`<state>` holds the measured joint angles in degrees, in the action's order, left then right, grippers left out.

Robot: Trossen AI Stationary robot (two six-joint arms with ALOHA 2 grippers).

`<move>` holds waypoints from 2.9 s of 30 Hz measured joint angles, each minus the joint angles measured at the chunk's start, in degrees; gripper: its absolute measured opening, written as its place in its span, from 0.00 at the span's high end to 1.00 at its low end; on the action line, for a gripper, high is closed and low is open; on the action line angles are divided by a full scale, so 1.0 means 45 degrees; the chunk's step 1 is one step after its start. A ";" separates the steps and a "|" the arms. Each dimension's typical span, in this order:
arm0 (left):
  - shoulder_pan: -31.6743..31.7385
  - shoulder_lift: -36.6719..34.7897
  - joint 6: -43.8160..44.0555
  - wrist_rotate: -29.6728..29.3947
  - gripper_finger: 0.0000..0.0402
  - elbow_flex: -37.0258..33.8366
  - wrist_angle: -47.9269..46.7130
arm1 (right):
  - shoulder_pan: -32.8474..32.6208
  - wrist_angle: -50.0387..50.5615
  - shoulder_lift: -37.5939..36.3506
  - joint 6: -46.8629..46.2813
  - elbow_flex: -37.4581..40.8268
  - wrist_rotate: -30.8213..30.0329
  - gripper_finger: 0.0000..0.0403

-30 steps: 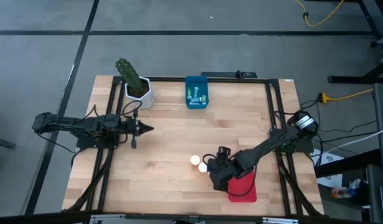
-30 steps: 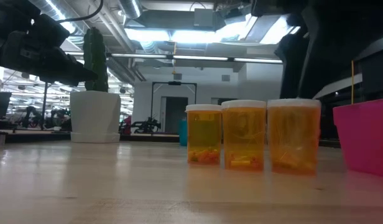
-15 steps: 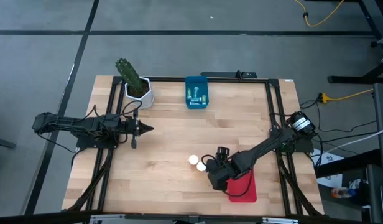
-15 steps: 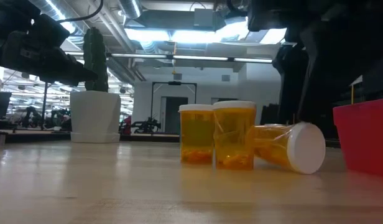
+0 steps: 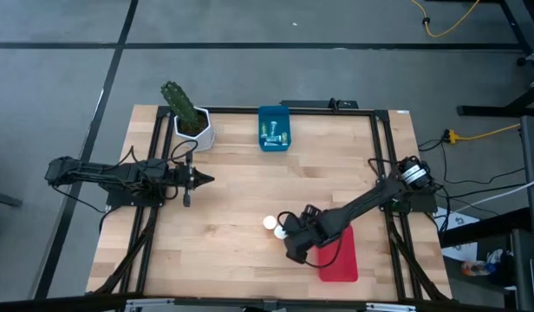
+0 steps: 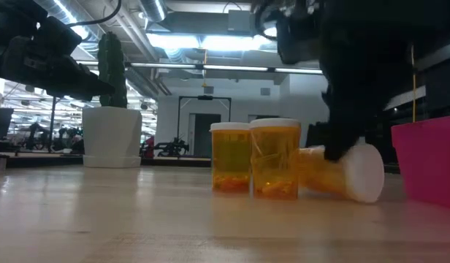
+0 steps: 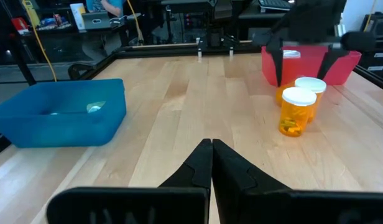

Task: Pick and place medicine bottles into bin by pill shape (circle, oval)
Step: Put the large orange pill bottle into the red bin

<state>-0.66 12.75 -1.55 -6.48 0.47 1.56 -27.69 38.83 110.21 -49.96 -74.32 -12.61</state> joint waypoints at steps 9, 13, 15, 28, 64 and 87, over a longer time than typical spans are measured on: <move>0.0000 0.0000 0.0001 0.0000 1.00 0.0000 0.0000 | 0.0303 0.0128 0.0298 -0.0093 0.0000 0.0194 0.26; -0.0002 0.0000 0.0001 0.0000 1.00 0.0000 0.0000 | 0.0433 0.0167 0.0298 0.0546 0.0000 0.1012 0.26; -0.0002 0.0000 0.0001 0.0000 1.00 0.0000 0.0000 | 0.0492 0.0155 0.0298 0.0667 0.0000 0.1042 0.26; -0.0001 0.0000 0.0006 0.0000 1.00 0.0000 0.0000 | 0.0798 0.0312 0.0303 0.1059 0.0000 0.1147 0.41; -0.0002 0.0000 0.0346 0.0000 1.00 0.0005 0.0000 | -0.0193 1.1089 0.0307 0.1746 -0.6091 0.2853 0.56; 0.0003 0.0000 0.0343 0.0000 1.00 0.0002 0.0000 | -0.1837 0.7822 0.0312 -0.0129 -0.3676 0.6072 0.55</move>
<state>-0.64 12.75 0.00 -6.48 0.48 1.56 -35.95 74.03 111.61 -50.54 -90.87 14.71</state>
